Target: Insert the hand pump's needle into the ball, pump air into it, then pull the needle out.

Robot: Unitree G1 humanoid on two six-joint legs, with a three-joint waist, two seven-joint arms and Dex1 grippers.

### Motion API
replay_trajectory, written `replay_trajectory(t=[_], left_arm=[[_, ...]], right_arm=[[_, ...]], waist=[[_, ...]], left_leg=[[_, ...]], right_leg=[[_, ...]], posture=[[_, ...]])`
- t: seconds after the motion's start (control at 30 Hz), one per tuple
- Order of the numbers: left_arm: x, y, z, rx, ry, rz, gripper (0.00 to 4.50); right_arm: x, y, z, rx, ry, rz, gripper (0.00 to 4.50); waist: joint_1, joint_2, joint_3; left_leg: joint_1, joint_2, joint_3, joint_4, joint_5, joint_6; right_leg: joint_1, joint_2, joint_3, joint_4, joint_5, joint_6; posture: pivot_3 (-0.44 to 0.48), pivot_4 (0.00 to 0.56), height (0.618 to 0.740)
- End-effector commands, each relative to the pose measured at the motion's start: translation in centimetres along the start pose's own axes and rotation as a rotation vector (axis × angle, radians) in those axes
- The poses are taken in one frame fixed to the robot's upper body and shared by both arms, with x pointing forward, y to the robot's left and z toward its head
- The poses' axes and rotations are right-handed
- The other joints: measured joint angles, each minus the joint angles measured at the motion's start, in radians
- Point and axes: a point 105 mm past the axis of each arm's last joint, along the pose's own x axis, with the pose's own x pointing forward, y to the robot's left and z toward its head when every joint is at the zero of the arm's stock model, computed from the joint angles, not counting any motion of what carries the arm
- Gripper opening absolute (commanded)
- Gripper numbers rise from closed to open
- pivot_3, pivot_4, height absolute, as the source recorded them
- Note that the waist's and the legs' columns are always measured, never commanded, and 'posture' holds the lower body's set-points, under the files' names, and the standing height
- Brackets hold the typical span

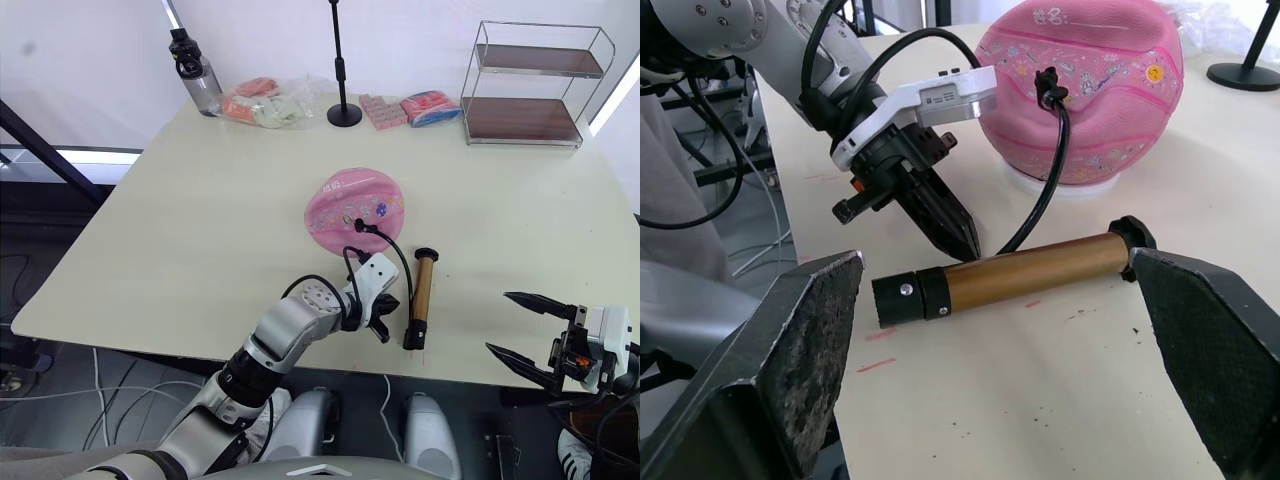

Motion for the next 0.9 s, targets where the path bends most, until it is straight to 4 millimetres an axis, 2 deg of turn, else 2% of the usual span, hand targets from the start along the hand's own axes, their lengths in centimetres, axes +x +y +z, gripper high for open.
replay_trajectory(t=[0.03,0.1,0.13,0.2,0.23,0.3,0.4,0.43,0.47,0.57,0.73,0.9], left_arm=[[-1.3,-0.4,2.4,0.021,-0.136,-0.058,0.16],[-1.8,-0.6,2.6,0.011,-0.155,-0.086,0.16],[-2.2,-0.6,2.5,-0.003,-0.159,-0.101,0.54],[-2.8,-0.8,2.4,-0.025,-0.16,-0.122,0.67],[-3.0,-0.9,2.3,-0.035,-0.158,-0.134,1.23],[-3.3,-1.3,2.3,-0.046,-0.156,-0.159,1.54],[-3.6,-2.3,2.8,-0.095,-0.157,-0.192,2.79],[-3.6,-2.5,2.9,-0.111,-0.153,-0.195,2.96],[-3.6,-2.6,3.0,-0.112,-0.148,-0.195,3.52],[-3.4,-2.9,2.4,-0.094,-0.082,-0.179,4.44],[-2.8,-2.7,2.3,-0.114,-0.024,-0.114,4.44],[-1.6,-3.0,3.2,-0.131,0.015,-0.056,4.44]], right_arm=[[-0.1,-0.2,0.6,-0.038,-0.01,-0.007,4.5],[-0.1,-0.2,0.5,-0.038,-0.009,-0.006,4.5],[-0.1,-0.1,0.5,-0.038,-0.005,-0.002,4.5],[-0.1,0.0,0.4,-0.035,-0.004,0.001,4.5],[-0.1,0.1,0.4,-0.034,-0.004,0.004,4.5],[-0.1,0.1,0.3,-0.032,-0.003,0.006,4.5],[0.2,0.0,0.1,-0.03,-0.006,0.012,4.5],[0.2,0.0,0.1,-0.029,-0.007,0.014,4.5],[0.3,0.0,0.1,-0.029,-0.008,0.015,4.5],[0.4,-0.2,0.0,-0.031,-0.01,0.02,4.5],[0.4,-0.4,0.0,-0.033,-0.009,0.025,4.5],[0.5,-0.3,-0.2,-0.029,-0.009,0.035,4.5]], waist=[[0.0,0.0,0.0],[0.0,0.0,0.0],[-0.001,0.0,0.0],[0.0,0.0,0.0],[0.0,0.0,0.0],[0.0,0.0,0.0],[0.0,0.0,0.0],[0.0,0.0,0.0],[0.0,0.0,0.0],[-0.001,0.0,0.0],[-0.001,0.0,0.0],[0.0,0.0,0.0]], left_leg=[[0.0,0.0,0.0,0.0,0.0,0.0],[0.0,0.0,0.0,0.0,0.0,0.0],[0.0,0.0,0.0,0.0,0.0,0.0],[0.0,0.0,0.0,0.0,0.0,0.0],[0.0,0.0,0.0,0.0,0.0,0.0],[0.0,0.0,0.0,0.0,0.0,0.0],[0.0,0.0,0.0,0.0,0.0,0.0],[0.0,0.0,-0.001,0.0,0.0,0.0],[0.0,0.0,0.0,0.0,0.0,0.0],[0.0,0.0,0.0,0.0,0.0,0.0],[0.001,0.0,0.0,0.0,0.0,0.0],[0.0,0.0,0.0,0.002,0.0,0.0]], right_leg=[[0.0,0.0,0.0,0.0,0.0,0.0],[0.0,0.0,0.0,0.0,0.0,-0.001],[0.0,0.0,0.0,0.0,0.0,-0.001],[0.0,0.0,0.0,0.0,0.0,-0.001],[0.0,0.0,0.0,0.0,0.0,-0.001],[0.0,0.0,0.0,0.0,0.0,-0.001],[0.0,0.0,0.0,0.0,0.0,-0.001],[0.0,0.0,0.0,0.0,0.0,0.0],[0.0,0.0,0.0,0.0,0.0,0.0],[0.0,0.0,0.0,0.001,0.0,0.001],[0.0,0.001,0.0,0.003,0.0,0.001],[0.0,0.001,0.0,0.003,0.0,0.001]], posture=[[0.0,0.15,0.74],[0.0,0.15,0.74],[0.0,0.15,0.74],[0.0,0.15,0.74],[0.0,0.15,0.74],[0.0,0.15,0.74],[0.0,0.15,0.74],[0.0,0.15,0.74],[0.0,0.15,0.74],[0.0,0.15,0.74],[0.0,0.15,0.74],[0.0,0.15,0.74]])
